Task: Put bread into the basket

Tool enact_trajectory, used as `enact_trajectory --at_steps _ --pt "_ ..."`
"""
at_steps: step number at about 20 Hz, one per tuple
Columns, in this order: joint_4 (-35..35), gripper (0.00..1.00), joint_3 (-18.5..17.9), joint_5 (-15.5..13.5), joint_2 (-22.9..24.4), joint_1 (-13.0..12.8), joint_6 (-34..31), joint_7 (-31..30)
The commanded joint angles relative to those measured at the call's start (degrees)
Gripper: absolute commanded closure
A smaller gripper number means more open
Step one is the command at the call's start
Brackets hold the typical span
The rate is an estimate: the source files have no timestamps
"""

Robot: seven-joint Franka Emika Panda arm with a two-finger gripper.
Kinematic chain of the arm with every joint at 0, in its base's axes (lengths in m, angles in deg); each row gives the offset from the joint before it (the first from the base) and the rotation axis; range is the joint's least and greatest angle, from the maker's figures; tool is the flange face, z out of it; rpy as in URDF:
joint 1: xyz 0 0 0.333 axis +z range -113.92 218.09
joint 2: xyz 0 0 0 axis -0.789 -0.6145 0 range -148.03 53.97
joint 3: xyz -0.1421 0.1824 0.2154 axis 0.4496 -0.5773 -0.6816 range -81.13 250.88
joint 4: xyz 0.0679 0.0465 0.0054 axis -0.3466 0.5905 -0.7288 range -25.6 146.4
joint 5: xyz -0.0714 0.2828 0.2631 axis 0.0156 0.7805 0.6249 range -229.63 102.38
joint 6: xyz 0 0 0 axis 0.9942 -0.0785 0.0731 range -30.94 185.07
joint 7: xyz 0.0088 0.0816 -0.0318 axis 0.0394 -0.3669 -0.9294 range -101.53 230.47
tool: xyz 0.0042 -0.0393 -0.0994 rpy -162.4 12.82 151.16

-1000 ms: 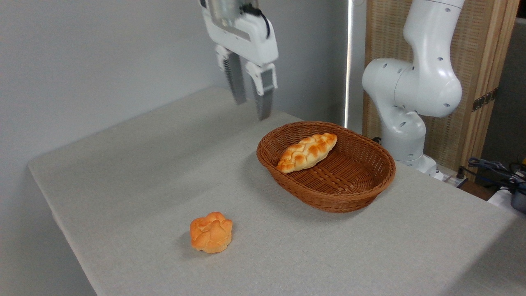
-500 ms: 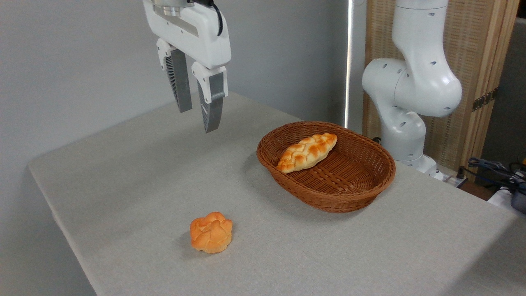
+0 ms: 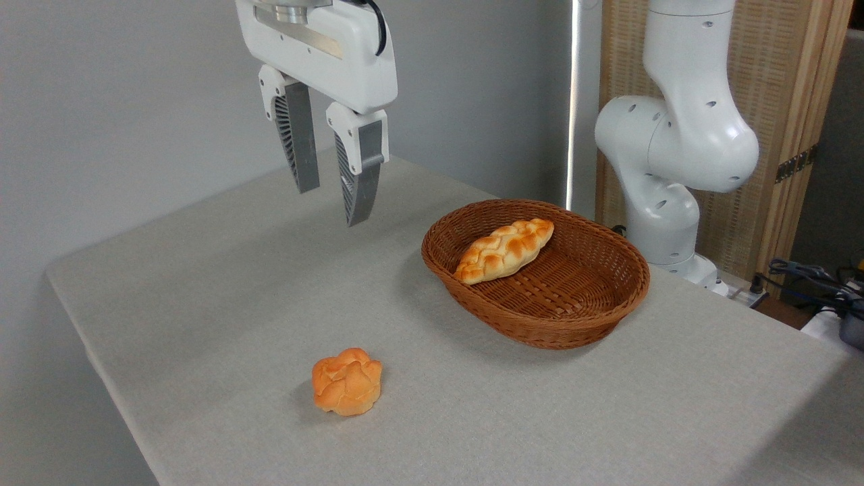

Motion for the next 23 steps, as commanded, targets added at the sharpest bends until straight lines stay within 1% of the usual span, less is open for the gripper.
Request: enact_trajectory --at_steps 1,5,7,10,23 --pt "-1.1 0.00 0.1 4.5 -0.7 -0.8 -1.0 -0.7" --pt "-0.9 0.00 -0.3 4.5 -0.8 -0.9 -1.2 -0.7" --pt "-0.9 0.00 -0.3 4.0 -1.3 -1.0 -1.2 -0.8" --pt "-0.8 0.00 -0.3 4.0 -1.7 -1.5 -2.9 -1.3" --pt "-0.8 0.00 -0.4 3.9 -1.7 -1.4 -3.5 -0.9"
